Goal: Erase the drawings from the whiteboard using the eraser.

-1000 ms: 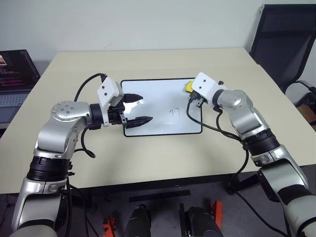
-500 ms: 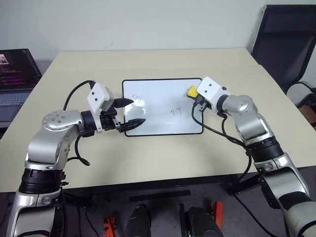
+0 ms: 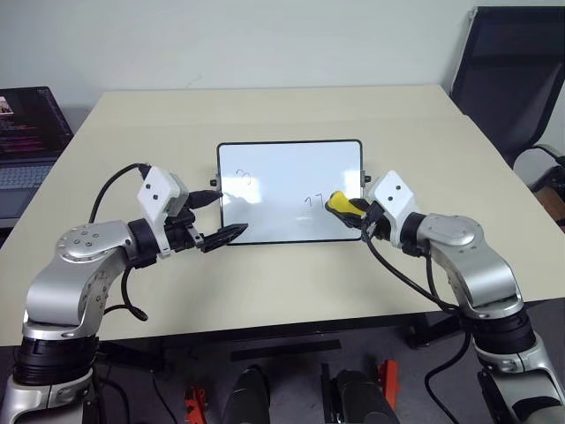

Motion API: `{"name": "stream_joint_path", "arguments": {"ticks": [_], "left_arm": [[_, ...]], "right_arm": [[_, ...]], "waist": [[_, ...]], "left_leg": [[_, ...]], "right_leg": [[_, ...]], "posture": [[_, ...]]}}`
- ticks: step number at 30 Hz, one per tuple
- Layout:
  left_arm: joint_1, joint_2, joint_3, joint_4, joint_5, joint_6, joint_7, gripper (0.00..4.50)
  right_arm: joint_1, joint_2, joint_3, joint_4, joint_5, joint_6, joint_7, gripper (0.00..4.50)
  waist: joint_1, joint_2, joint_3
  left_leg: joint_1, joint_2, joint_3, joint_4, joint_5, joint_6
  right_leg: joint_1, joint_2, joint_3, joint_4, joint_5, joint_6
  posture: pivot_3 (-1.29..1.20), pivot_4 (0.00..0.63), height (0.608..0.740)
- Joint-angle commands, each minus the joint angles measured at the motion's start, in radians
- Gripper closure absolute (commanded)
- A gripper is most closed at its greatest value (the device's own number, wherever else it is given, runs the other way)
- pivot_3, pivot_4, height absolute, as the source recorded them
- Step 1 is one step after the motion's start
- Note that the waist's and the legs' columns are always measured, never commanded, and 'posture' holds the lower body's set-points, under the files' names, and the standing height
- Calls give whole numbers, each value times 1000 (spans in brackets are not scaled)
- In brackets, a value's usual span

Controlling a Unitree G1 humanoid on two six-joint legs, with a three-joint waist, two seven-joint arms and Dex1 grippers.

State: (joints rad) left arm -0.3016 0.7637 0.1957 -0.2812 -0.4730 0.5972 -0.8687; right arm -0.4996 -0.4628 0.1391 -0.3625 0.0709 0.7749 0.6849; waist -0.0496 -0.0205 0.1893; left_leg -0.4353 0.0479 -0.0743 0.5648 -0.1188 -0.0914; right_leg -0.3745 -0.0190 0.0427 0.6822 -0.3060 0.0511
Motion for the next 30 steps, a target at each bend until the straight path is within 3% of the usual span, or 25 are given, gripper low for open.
{"name": "stream_joint_path", "arguments": {"ticks": [1,8,14,21,28,30], "left_arm": [[28,-4,28,-79,-23,7,33,0],[84,25,-6,-104,-2,11,31,0],[61,21,-35,-98,-7,11,20,0],[53,24,-48,-97,-12,13,16,0],[54,22,-47,-102,-17,16,18,0],[49,21,-49,-97,-16,14,18,0]], "right_arm": [[14,0,-14,-87,21,40,-32,3534],[-35,-16,97,-60,-35,18,-58,3534],[-181,55,196,163,-135,-77,-136,3534],[-329,92,293,463,-267,-265,-170,3534],[-317,2,426,480,-354,-319,37,3534],[-326,-6,425,486,-378,-341,39,3534]], "waist": [[0,0,0],[-1,0,0],[-2,0,0],[-3,0,0],[-4,-1,0],[-4,-1,0]], "left_leg": [[0,0,0,0,0,0],[0,0,1,0,0,0],[0,0,1,0,0,0],[0,0,1,-2,0,0],[2,0,1,-3,0,0],[3,0,1,-3,0,0]], "right_leg": [[0,0,0,0,0,-1],[0,0,0,0,0,-1],[0,0,1,-1,-3,-5],[-1,0,0,-1,0,0],[0,0,0,-1,0,0],[1,0,0,-1,0,-1]], "posture": [[0,150,740],[0,150,740],[0,150,740],[0,150,740],[0,150,740],[0,150,740]]}}
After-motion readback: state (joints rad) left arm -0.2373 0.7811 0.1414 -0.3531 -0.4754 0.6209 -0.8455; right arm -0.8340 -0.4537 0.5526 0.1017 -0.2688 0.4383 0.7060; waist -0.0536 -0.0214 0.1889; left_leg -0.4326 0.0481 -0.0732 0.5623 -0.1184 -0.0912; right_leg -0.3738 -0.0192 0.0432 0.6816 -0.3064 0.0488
